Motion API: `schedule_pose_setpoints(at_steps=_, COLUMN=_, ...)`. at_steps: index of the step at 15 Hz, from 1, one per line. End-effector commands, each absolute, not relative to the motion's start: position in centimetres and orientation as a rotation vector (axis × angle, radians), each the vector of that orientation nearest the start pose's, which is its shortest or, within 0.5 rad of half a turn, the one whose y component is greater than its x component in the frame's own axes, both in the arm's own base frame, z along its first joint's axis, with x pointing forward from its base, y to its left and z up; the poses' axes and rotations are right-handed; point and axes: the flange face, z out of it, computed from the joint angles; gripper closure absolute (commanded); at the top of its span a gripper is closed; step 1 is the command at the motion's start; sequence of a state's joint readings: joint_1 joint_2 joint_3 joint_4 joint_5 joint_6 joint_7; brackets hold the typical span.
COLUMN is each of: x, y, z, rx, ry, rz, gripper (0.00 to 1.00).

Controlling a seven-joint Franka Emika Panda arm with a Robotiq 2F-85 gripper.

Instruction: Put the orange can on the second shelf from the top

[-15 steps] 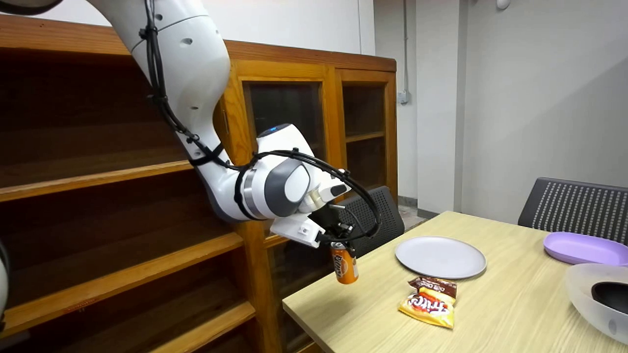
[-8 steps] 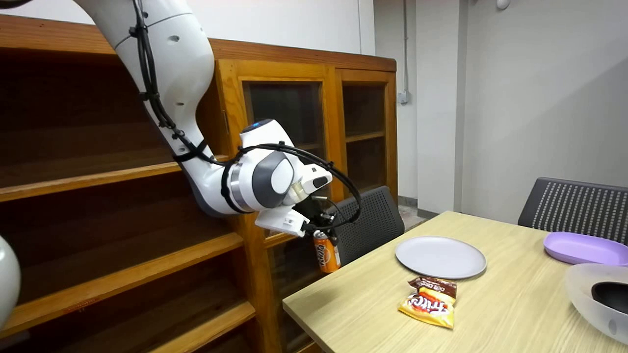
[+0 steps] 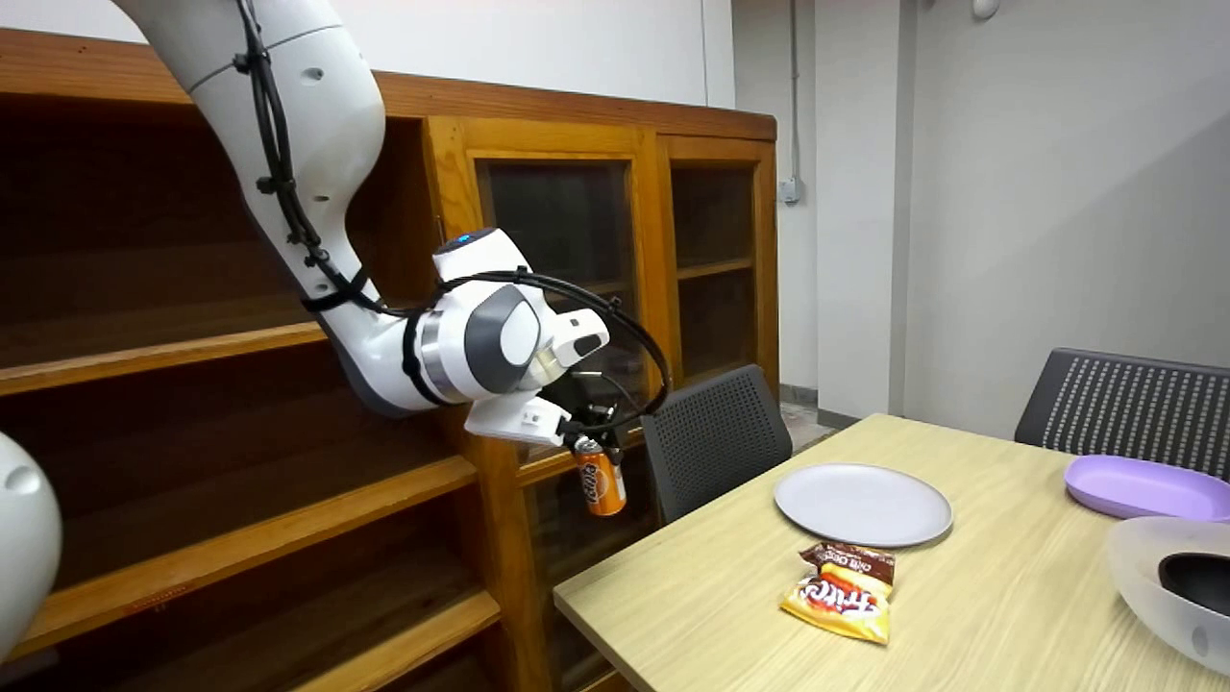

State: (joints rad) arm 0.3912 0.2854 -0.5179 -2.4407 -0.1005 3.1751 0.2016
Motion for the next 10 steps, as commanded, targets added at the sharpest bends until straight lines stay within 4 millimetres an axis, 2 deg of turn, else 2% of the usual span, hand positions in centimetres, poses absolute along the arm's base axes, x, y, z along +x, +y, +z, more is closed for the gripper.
schedule_pose_setpoints(at_steps=1, x=53.2, y=-3.6, z=27.3, rx=-3.167, ry=0.167, rz=-0.78, gripper=0.62)
schedule_pose_setpoints(at_steps=10, x=54.9, y=3.0, z=28.1, rx=-3.158, ry=-0.055, rz=-0.762, gripper=0.62)
